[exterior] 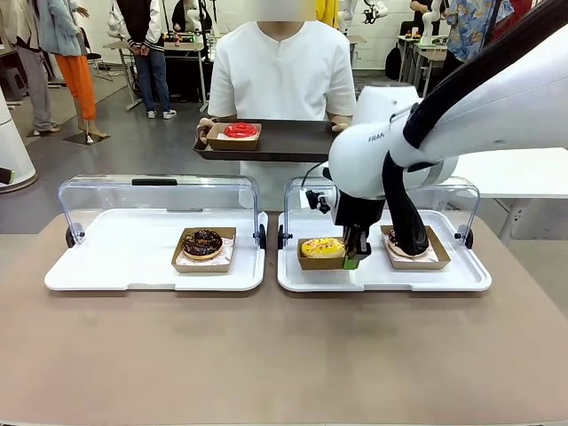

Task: Provide the desired donut to the person.
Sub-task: Pick up and lift the Paper togo box containing the Donut pointed at by the person.

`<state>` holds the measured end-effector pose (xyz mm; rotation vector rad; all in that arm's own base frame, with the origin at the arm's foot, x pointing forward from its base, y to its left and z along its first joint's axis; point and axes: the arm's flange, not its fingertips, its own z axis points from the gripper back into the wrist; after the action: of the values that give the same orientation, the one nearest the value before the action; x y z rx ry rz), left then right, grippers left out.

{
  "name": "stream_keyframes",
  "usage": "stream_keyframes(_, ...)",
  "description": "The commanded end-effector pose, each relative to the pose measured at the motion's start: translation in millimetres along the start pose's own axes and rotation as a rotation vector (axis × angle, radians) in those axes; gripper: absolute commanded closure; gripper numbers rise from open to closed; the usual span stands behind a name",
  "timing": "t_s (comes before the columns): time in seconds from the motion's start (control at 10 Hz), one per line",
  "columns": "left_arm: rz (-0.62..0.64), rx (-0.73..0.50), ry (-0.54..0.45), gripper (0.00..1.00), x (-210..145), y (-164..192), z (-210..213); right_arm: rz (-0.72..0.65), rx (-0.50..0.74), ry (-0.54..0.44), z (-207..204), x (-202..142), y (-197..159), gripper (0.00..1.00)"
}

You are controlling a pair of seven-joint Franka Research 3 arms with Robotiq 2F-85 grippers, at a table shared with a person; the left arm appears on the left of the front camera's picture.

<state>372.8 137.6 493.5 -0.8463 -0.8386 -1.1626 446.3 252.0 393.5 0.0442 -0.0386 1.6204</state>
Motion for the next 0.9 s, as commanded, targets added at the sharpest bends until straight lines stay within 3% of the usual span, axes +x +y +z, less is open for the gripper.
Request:
stream_keyframes(0.0, -0.008, 0.006, -0.017, 0.0, 0.7, -2.3, 0.3, -0.015, -0.007, 0.045, 40.0, 6.8, 38.8, 1.0)
stream_keyframes(0.4, -0.008, 0.006, -0.017, 0.0, 0.7, -2.3, 0.3, -0.009, -0.043, 0.096, 120.1, 28.2, 86.3, 1.0)
stream_keyframes(0.8, -0.008, 0.006, -0.017, 0.0, 0.7, -2.3, 0.3, -0.036, -0.075, 0.079, 194.8, 50.7, 84.4, 1.0)
